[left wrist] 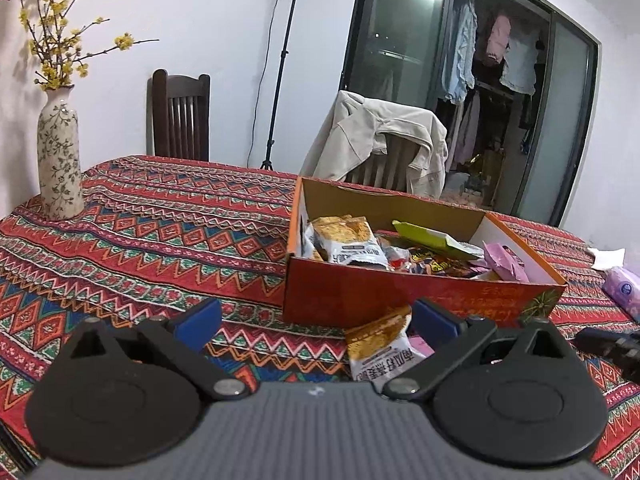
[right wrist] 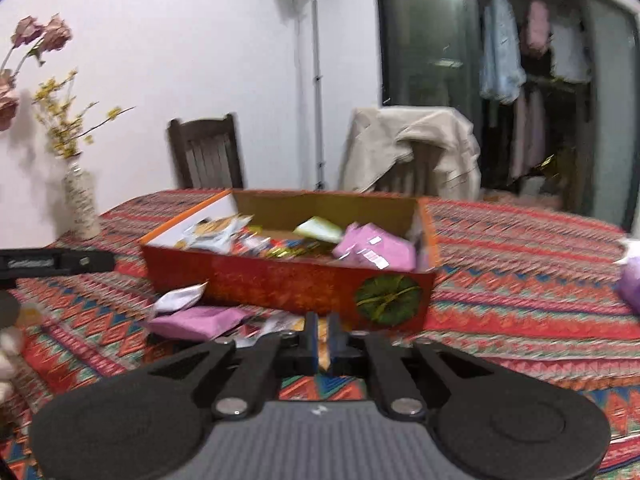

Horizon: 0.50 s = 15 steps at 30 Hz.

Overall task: Organize snacks
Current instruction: 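Grasp a white oat-cracker packet with the left gripper while the right grasps a white packet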

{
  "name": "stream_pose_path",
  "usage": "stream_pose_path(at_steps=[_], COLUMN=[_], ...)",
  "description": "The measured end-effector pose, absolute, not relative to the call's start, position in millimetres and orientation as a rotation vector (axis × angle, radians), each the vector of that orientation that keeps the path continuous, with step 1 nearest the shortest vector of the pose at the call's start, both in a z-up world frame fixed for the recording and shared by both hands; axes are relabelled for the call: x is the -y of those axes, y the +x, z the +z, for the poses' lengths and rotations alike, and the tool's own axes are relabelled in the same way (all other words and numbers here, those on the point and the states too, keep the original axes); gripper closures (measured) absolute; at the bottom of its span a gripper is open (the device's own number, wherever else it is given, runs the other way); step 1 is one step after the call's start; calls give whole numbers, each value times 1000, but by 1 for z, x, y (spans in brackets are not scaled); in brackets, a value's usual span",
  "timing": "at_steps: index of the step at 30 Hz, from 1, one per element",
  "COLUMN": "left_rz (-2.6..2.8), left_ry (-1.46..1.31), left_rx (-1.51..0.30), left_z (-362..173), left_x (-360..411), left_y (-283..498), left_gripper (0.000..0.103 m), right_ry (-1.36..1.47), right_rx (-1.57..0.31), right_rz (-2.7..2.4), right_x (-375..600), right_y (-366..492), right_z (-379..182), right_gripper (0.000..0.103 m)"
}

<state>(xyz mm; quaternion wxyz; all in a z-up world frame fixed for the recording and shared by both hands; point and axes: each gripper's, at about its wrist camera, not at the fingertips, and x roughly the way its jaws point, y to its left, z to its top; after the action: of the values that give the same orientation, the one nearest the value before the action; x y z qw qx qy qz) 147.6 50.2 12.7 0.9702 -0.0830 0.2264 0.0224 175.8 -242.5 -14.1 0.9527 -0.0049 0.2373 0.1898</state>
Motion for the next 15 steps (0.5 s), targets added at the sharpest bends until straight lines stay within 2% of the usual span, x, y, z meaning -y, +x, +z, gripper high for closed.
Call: stream_pose_path(at_steps=[2, 4, 9, 15], left_rz=[43, 42, 39, 36], left_ry=[-170, -174, -184, -200], left_rx=[-464, -474, -495, -503], left_z=[11, 8, 1, -3], left_x=[-49, -50, -54, -63], left_y=[148, 148, 145, 140], left_gripper=[0, 0, 0, 0], right_ry=[-15, -34, -116, -165], right_rx=[-516, -537, -594, -683], right_rz=[430, 462, 527, 530], right_x=[233, 219, 175, 148], right_y=[180, 183, 194, 213], right_z=[-20, -25, -39, -61], right_gripper=[53, 30, 20, 26])
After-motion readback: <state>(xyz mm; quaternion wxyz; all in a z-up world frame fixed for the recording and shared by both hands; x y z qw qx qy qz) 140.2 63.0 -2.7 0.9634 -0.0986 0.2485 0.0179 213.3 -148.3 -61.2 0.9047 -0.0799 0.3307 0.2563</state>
